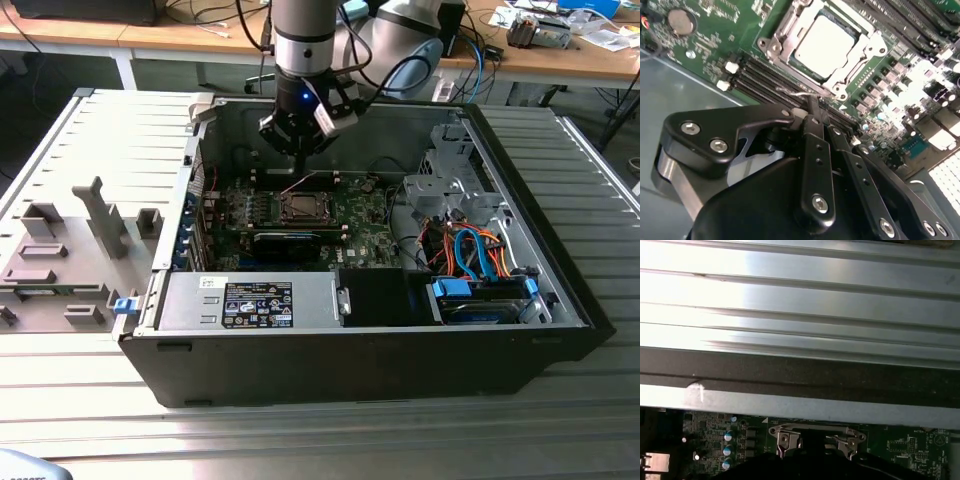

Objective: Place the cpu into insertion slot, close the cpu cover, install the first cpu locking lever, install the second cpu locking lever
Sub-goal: 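Install the first cpu locking lever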

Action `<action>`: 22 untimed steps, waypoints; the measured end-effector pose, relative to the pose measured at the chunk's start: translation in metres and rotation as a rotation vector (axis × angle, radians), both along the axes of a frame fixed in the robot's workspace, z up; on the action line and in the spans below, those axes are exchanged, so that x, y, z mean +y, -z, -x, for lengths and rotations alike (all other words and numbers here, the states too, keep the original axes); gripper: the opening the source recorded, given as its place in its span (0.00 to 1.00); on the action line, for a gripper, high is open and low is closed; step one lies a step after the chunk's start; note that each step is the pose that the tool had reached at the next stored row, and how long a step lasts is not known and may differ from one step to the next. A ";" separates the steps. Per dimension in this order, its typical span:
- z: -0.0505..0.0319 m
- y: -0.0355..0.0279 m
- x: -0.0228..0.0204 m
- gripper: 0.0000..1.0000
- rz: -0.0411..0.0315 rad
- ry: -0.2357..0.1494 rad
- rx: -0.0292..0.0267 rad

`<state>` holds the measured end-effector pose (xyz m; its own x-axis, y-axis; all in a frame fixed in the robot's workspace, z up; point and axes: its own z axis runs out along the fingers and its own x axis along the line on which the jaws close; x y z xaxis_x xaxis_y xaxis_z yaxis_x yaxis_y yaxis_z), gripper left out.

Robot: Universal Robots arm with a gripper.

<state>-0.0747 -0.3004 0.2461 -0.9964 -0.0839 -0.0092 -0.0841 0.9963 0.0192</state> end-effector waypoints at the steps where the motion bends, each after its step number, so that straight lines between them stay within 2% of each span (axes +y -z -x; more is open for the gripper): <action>1: 0.0015 0.0028 0.0011 0.11 -0.0004 -0.001 0.0000; 6: 0.0021 0.0123 0.0025 0.11 0.0000 0.006 0.0001; 7: -0.0014 0.0220 0.0027 0.11 0.0002 0.018 0.0010; 8: -0.0104 0.0284 0.0030 0.11 0.0002 0.018 0.0056; 9: -0.0148 0.0428 0.0035 0.11 0.0003 0.015 0.0080; 11: -0.0182 0.0435 0.0033 0.11 0.0000 0.015 0.0075; 14: -0.0183 0.0430 0.0033 0.11 0.0002 0.015 0.0074; 17: -0.0183 0.0396 0.0032 0.11 0.0000 0.015 0.0071; 22: -0.0182 0.0412 0.0029 0.11 0.0002 0.015 0.0074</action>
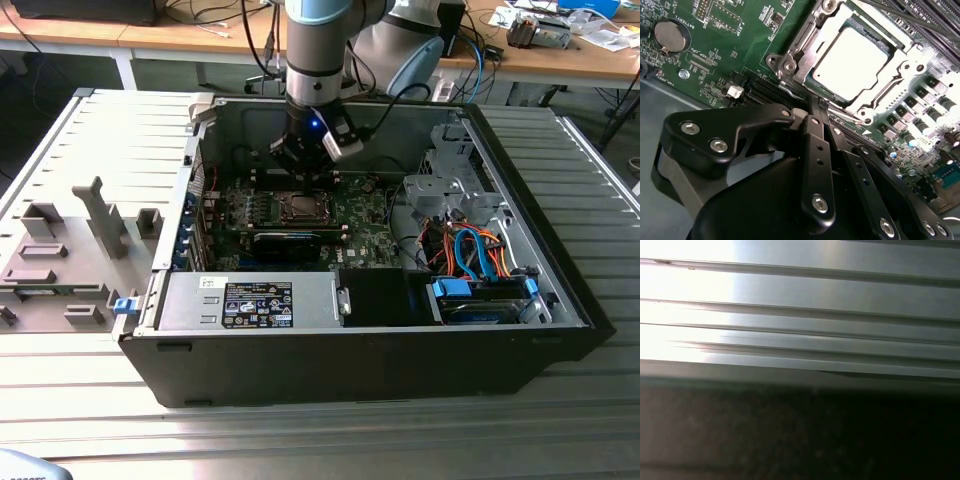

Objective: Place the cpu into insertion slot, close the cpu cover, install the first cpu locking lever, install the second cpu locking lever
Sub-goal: 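Install the first cpu locking lever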

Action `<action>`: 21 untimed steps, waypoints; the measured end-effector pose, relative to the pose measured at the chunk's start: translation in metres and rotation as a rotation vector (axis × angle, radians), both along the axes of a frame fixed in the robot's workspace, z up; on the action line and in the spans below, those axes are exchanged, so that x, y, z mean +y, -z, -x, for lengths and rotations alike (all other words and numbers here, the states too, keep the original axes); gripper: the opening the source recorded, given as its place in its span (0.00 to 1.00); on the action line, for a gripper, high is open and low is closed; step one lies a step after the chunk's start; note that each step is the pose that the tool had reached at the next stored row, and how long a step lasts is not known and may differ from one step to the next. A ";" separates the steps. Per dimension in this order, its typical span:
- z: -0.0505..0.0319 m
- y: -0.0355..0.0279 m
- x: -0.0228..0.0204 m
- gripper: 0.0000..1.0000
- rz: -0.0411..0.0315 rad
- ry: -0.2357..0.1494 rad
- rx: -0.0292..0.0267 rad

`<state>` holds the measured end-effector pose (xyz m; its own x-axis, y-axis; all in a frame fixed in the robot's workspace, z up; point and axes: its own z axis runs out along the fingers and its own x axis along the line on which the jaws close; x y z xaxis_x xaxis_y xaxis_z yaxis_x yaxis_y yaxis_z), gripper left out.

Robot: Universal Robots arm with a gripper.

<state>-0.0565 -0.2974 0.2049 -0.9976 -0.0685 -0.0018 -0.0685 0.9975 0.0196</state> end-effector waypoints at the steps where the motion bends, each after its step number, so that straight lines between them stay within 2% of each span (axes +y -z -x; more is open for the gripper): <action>1: -0.0001 0.0005 -0.0002 0.11 0.0000 0.000 0.0000; 8: -0.0007 0.0035 -0.0020 0.11 -0.0004 0.000 0.0019; 10: -0.0041 0.0037 -0.0020 0.11 -0.0001 0.000 0.0030; 13: -0.0081 0.0037 -0.0012 0.11 -0.0001 -0.005 0.0040; 16: -0.0083 0.0033 0.0001 0.11 -0.0001 -0.009 0.0040; 18: -0.0085 0.0008 0.0003 0.11 -0.0012 -0.010 0.0033; 21: -0.0083 -0.0091 0.0002 0.11 -0.0001 -0.010 0.0040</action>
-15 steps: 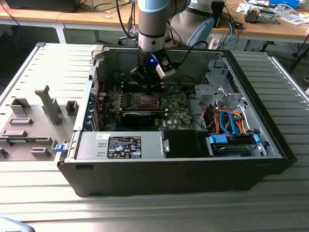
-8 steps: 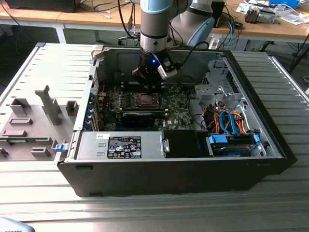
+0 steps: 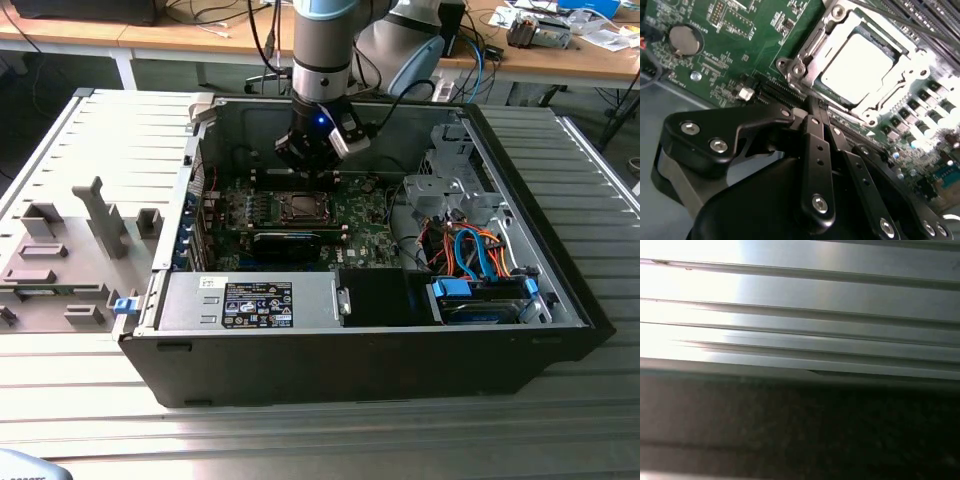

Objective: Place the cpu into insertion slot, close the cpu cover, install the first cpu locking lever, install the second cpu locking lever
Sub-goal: 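Install the first cpu locking lever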

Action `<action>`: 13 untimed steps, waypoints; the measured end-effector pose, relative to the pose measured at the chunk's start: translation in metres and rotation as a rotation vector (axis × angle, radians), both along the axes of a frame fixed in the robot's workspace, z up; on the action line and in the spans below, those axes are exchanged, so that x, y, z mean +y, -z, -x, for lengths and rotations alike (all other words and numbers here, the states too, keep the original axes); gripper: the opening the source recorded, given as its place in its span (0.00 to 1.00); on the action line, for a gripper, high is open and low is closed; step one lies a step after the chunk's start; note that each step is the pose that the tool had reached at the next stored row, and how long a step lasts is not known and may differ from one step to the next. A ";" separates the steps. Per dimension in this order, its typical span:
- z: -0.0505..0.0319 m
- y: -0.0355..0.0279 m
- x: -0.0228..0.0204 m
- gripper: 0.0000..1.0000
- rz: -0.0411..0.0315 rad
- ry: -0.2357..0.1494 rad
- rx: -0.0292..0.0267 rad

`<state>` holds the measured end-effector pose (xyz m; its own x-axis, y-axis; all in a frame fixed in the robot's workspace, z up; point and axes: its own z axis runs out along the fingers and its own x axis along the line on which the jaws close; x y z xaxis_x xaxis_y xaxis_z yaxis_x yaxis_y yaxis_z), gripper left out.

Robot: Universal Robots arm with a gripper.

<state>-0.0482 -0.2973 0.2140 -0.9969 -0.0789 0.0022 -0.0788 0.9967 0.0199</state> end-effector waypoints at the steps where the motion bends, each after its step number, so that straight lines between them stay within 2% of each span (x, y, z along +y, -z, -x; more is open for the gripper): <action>1: 0.0000 -0.0016 -0.0001 0.11 -0.0001 0.000 0.0000; 4: 0.0000 -0.0024 -0.0062 0.11 -0.0001 0.000 0.0001; 7: 0.0000 -0.0024 -0.0200 0.11 0.0000 0.000 0.0001; 8: 0.0000 -0.0023 -0.0234 0.11 -0.0002 0.000 0.0000; 9: 0.0000 -0.0023 -0.0304 0.11 0.0001 0.000 0.0001; 12: 0.0000 -0.0023 -0.0420 0.11 0.0002 0.000 0.0004; 13: 0.0000 -0.0023 -0.0445 0.11 0.0011 0.000 0.0005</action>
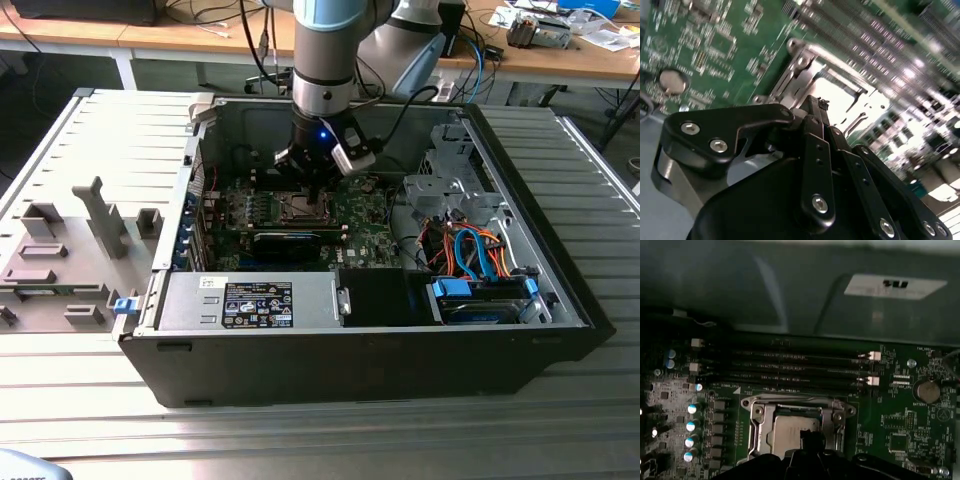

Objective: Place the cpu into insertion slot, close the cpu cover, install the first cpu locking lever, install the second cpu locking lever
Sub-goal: 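Install the first cpu locking lever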

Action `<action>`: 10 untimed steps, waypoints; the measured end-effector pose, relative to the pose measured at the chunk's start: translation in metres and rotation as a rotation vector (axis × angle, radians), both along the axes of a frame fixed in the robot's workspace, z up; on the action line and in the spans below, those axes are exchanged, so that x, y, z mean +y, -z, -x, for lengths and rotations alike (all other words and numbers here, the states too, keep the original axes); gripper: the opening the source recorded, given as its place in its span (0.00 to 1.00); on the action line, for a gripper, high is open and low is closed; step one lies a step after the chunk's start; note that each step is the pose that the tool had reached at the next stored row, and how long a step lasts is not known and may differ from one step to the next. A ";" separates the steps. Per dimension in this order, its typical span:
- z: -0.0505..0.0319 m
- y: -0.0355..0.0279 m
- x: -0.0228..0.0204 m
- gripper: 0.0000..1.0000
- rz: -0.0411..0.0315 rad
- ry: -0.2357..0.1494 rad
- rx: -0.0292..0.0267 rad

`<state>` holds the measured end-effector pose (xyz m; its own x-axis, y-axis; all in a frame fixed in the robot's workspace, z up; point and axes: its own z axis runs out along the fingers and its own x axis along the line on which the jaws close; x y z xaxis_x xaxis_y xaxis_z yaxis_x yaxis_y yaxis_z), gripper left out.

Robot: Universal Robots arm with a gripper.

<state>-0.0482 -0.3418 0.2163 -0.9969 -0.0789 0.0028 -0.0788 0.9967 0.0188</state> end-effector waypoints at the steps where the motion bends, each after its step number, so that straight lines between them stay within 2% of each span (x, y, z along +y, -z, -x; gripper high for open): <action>1: 0.0000 0.0000 -0.0010 0.11 0.0016 0.000 0.0001; 3: 0.0000 -0.0008 -0.0022 0.11 0.0106 0.000 0.0002; 5: -0.0001 -0.0055 -0.0023 0.11 0.0172 0.000 0.0002; 10: 0.0000 -0.0268 -0.0023 0.11 0.0184 0.000 0.0001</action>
